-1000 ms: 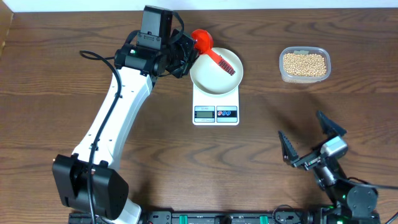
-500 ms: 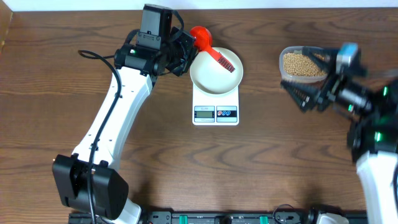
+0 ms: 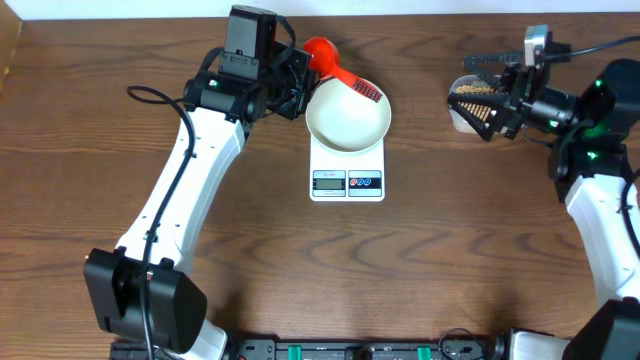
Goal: Scoop item into bowl and weigh 50g on scale
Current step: 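Reach the right gripper to the scoop held by the left gripper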
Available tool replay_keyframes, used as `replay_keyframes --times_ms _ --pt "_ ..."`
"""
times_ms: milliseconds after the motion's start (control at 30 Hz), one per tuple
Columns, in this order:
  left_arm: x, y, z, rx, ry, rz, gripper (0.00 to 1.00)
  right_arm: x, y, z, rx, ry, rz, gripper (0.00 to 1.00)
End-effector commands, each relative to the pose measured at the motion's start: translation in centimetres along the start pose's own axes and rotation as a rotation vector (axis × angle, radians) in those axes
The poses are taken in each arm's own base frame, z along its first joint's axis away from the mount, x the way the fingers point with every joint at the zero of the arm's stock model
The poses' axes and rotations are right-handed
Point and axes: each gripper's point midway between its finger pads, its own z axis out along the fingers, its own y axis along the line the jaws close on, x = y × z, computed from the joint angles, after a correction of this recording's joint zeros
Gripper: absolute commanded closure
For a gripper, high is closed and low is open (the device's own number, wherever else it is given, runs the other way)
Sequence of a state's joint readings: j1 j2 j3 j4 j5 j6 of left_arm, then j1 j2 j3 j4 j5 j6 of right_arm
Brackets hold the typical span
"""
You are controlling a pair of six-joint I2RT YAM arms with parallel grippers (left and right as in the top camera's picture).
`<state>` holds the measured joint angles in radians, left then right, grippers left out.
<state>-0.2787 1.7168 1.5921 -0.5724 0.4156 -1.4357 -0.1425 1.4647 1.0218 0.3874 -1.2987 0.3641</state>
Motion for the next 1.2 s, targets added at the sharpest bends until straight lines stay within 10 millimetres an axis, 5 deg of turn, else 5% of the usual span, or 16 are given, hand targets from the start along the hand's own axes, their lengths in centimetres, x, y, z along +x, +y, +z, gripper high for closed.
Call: replay_keyframes --times_ms 0,333,500,700,1167 --pt "-0.1 0.6 0.2 -0.027 -0.009 -0.028 0.93 -0.7 -0.2 0.9 0.025 -0.013 0.052 0.01" --pt "-1.8 3.8 0.0 -0.150 -0.138 -0.067 0.93 2.4 -2.2 6.8 0.275 -0.004 0.255 0.04" --pt "-1.4 5.3 -0.1 -0.208 -0.138 -0.136 0.92 3.7 -0.3 8.9 0.235 0.041 0.260 0.01" --pt "-0.4 6.1 -0.1 -0.248 -0.124 -0.129 0.93 4.8 -0.5 8.8 0.253 0.073 0.302 0.18" --pt "0.2 6.4 0.0 -0.263 -0.103 -0.130 0.93 6.7 -0.5 10.1 0.180 0.115 0.421 0.17"
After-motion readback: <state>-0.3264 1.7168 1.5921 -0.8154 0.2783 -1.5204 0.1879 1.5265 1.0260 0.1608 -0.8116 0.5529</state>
